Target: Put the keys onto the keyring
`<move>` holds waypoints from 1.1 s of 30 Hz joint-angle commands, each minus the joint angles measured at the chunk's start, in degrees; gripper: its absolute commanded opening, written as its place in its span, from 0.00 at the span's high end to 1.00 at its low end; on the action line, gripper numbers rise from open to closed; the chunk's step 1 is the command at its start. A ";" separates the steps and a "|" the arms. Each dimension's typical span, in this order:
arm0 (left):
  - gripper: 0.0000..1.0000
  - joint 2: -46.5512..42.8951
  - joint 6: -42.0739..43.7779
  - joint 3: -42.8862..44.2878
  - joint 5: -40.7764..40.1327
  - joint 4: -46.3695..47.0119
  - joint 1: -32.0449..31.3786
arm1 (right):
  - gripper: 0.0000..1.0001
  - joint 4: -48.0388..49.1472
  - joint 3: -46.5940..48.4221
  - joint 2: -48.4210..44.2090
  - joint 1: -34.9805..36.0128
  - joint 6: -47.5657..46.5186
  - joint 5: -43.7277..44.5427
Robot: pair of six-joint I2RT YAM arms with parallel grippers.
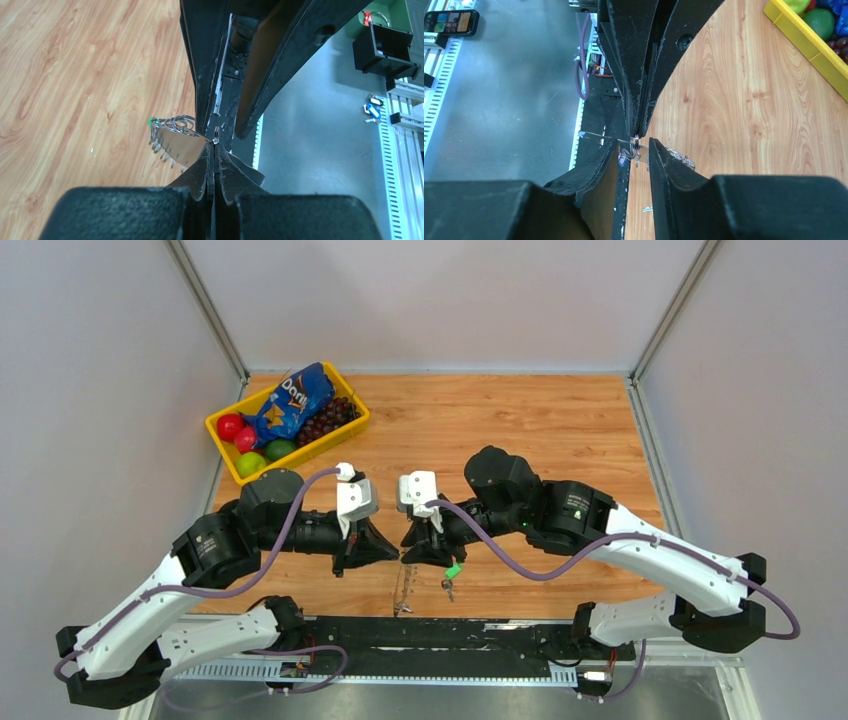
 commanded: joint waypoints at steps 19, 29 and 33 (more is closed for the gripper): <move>1.00 -2.55 0.46 3.10 -1.90 2.74 -0.13 | 1.00 1.42 0.56 -0.54 0.38 -1.27 -3.32; 0.49 -11.85 -3.25 -3.60 -4.47 15.81 -0.16 | 1.00 10.92 -2.94 -5.95 0.35 3.73 1.26; 0.38 -16.11 -4.88 -6.77 -6.44 21.40 -0.15 | 1.00 16.22 -4.97 -9.12 0.36 6.51 2.47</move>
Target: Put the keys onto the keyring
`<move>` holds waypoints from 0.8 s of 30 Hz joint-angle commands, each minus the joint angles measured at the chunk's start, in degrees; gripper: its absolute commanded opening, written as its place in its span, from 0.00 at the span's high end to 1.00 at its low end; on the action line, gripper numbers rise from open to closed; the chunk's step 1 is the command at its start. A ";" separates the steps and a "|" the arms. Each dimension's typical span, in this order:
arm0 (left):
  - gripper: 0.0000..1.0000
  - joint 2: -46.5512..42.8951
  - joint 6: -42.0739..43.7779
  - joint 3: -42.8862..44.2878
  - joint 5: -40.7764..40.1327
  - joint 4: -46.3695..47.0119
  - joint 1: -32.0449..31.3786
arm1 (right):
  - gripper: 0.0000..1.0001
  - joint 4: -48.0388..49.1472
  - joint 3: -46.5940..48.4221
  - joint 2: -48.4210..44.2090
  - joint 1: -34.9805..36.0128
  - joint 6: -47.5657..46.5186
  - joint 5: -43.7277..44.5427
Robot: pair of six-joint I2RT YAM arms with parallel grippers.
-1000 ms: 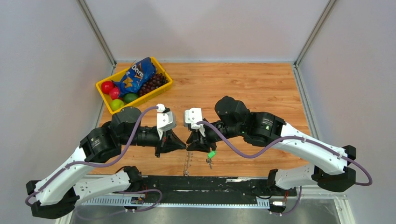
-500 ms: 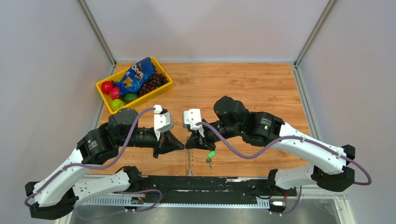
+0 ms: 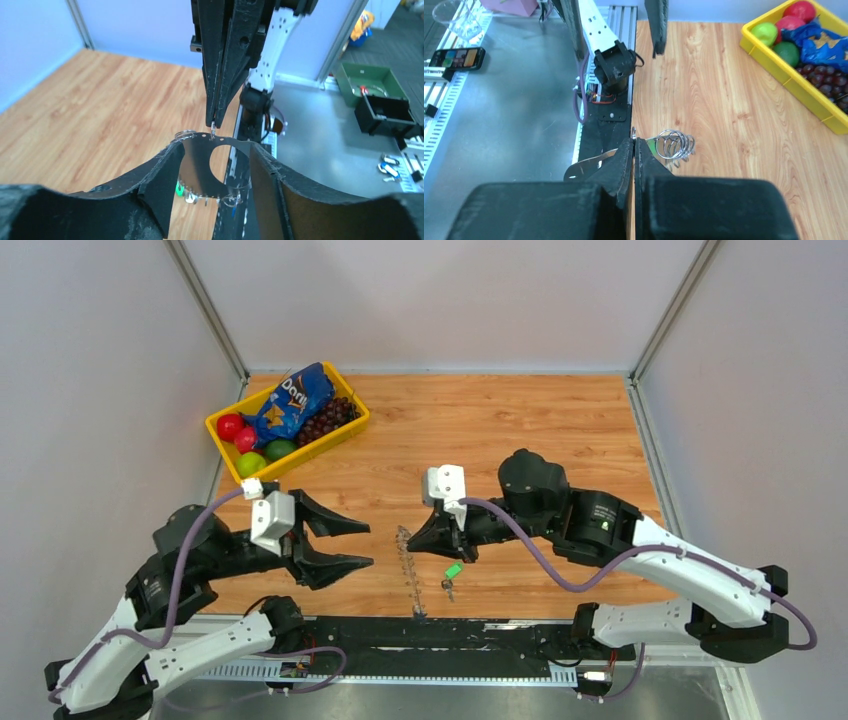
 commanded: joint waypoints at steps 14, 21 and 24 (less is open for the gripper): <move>0.35 -6.24 -8.91 -12.30 -4.62 24.62 -0.02 | 1.00 31.26 -12.42 -13.52 0.40 8.18 -3.56; 0.34 -6.60 -9.28 -13.67 -1.01 27.49 -0.02 | 1.00 30.53 -9.49 -11.72 -0.68 7.45 -16.49; 0.34 -6.88 -9.23 -13.86 0.66 28.25 -0.02 | 1.00 29.77 -7.79 -10.18 -1.49 8.20 -20.98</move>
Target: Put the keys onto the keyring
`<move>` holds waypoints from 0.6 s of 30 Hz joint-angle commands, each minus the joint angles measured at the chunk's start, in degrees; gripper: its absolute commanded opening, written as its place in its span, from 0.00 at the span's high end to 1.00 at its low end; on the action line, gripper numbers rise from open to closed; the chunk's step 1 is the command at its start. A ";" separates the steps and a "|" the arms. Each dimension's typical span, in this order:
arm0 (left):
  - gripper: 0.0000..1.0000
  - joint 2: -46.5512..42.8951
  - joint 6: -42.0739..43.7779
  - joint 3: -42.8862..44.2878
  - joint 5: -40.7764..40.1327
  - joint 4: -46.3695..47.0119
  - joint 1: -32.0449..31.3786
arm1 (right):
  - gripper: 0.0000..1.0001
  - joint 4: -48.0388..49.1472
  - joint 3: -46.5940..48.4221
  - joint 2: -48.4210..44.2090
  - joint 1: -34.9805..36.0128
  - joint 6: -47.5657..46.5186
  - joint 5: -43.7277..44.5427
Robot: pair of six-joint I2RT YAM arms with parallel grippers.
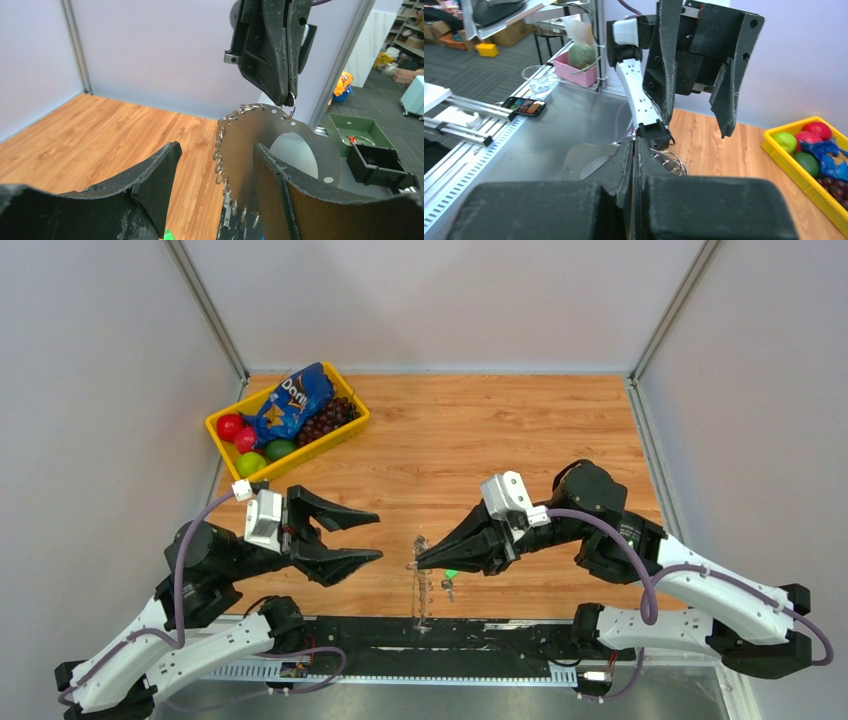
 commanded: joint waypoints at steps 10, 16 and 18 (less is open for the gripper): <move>0.34 -2.36 -1.22 -1.05 8.68 5.20 -0.02 | 1.00 2.02 9.36 3.75 -1.46 4.65 -22.95; 0.33 -3.50 -2.50 -1.71 11.51 7.28 -0.03 | 1.00 4.33 9.87 5.15 -1.47 8.29 -25.49; 0.33 -3.75 -2.86 -1.95 12.08 7.44 -0.02 | 1.00 4.88 9.87 5.47 -1.47 8.91 -25.71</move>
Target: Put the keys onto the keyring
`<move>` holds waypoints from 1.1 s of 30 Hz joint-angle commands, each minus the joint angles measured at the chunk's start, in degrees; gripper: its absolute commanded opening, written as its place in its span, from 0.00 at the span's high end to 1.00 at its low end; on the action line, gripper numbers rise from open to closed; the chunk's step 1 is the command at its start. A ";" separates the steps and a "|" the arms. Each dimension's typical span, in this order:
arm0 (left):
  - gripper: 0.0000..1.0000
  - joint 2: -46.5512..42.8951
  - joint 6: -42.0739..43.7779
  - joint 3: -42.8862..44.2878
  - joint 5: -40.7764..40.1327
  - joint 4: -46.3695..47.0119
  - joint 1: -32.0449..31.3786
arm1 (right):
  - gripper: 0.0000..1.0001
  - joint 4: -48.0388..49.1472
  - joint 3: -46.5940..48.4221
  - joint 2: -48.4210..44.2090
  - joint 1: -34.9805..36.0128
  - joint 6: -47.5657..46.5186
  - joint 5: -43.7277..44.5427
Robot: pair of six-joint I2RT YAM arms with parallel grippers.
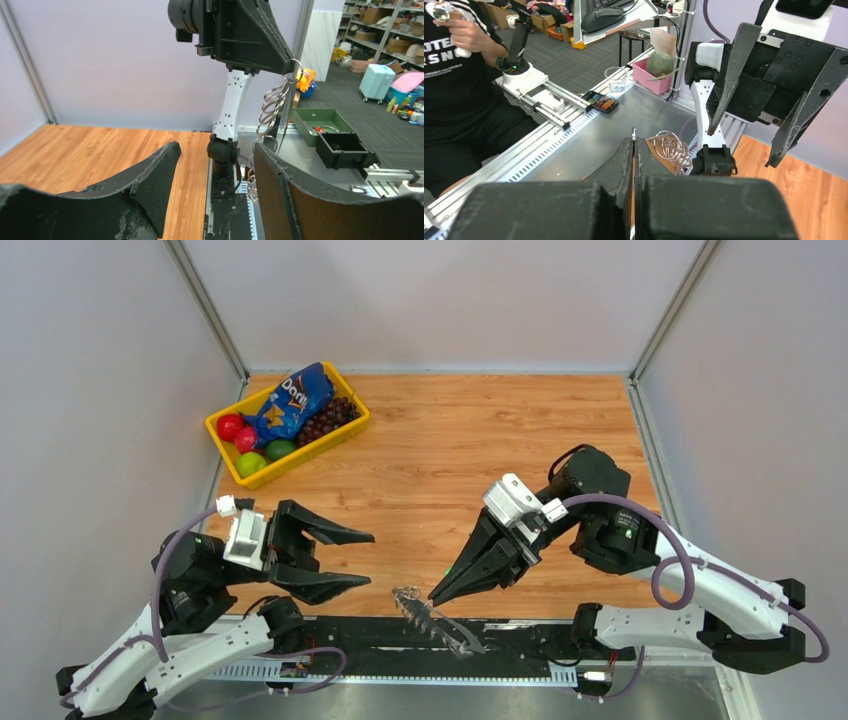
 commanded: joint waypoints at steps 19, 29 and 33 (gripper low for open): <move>0.32 -0.26 -1.33 0.96 -6.12 -3.81 -0.02 | 1.00 3.98 -3.81 -4.48 -0.22 2.07 15.20; 0.32 3.62 -1.64 -2.95 -17.64 -6.82 -0.02 | 1.00 -1.53 -9.88 -9.82 -0.23 -0.50 32.29; 0.32 6.03 -2.83 -7.46 -18.87 -3.42 -0.02 | 1.00 -4.84 -10.97 -11.61 -0.16 -1.47 37.95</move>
